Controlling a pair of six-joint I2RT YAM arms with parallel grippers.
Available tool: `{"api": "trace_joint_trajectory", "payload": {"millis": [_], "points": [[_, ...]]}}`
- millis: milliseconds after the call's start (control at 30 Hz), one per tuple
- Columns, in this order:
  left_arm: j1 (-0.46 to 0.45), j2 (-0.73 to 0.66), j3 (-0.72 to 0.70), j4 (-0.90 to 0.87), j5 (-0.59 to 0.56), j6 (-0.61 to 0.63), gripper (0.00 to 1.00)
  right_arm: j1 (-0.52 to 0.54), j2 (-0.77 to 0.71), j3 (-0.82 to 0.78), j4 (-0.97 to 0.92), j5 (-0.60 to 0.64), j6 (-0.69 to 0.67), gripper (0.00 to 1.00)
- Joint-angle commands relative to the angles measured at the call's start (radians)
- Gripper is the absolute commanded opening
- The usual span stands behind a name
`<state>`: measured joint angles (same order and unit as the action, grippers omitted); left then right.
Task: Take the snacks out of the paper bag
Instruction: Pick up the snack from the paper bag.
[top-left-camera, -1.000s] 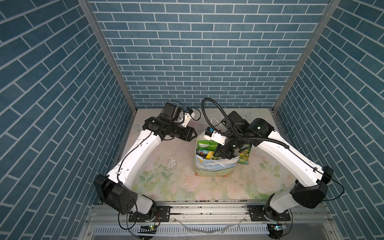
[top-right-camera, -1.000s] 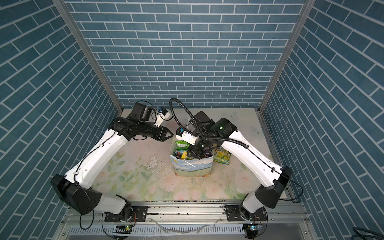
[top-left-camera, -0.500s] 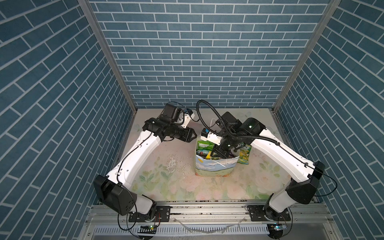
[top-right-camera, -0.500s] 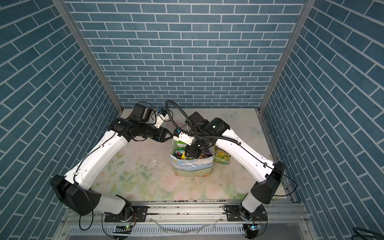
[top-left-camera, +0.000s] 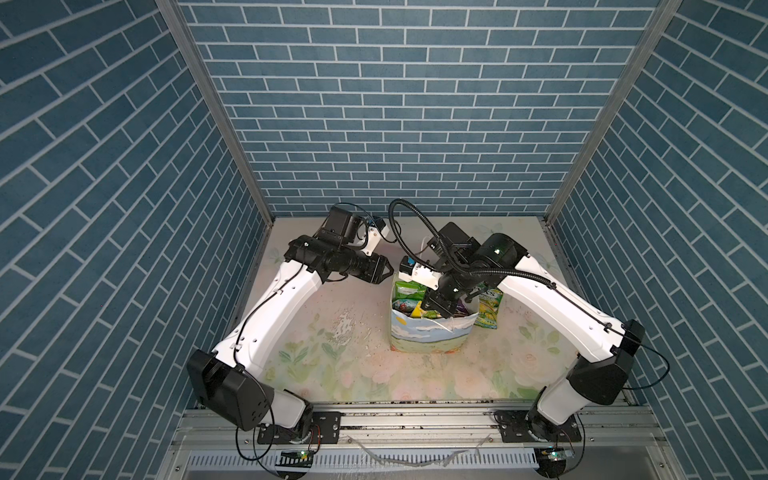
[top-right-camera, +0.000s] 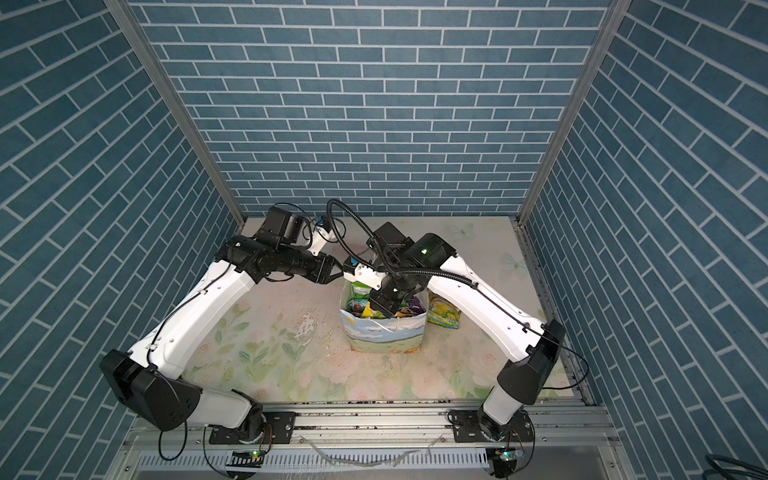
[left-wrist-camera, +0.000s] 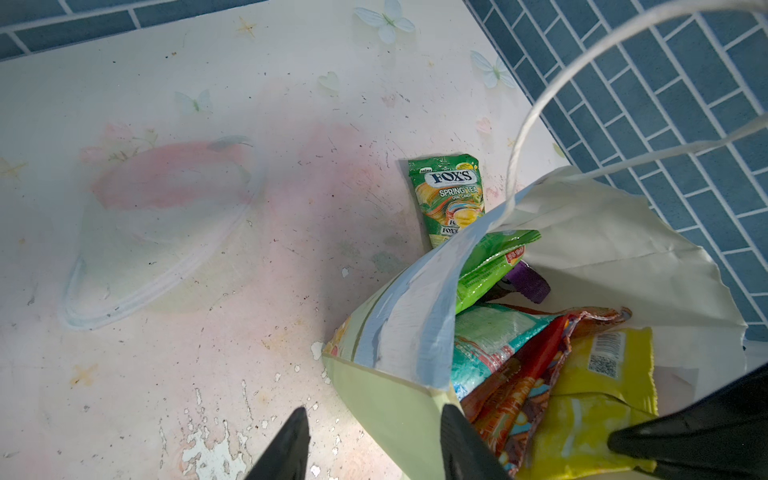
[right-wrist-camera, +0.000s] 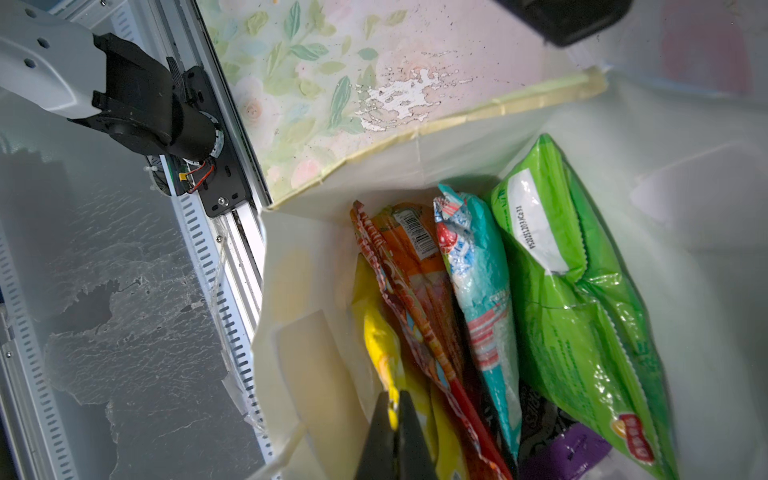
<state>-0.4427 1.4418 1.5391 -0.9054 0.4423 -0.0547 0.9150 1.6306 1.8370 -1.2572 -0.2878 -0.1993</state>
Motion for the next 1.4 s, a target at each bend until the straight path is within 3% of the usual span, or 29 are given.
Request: {"api": "trace_joint_trajectory", "payload": {"millis": [0, 633, 1367], "points": [[0.008, 0.010, 0.007, 0.011, 0.015, 0.017, 0.53, 0.005, 0.010, 0.030, -0.031, 0.022, -0.034, 0.00], [0.011, 0.036, 0.036, 0.008, 0.023, 0.033, 0.53, 0.004, -0.041, 0.106, 0.060, 0.190, -0.046, 0.00], [0.022, 0.023, 0.028, 0.010, 0.027, 0.041, 0.53, -0.028, -0.151, 0.271, 0.286, 0.238, -0.055, 0.00]]}}
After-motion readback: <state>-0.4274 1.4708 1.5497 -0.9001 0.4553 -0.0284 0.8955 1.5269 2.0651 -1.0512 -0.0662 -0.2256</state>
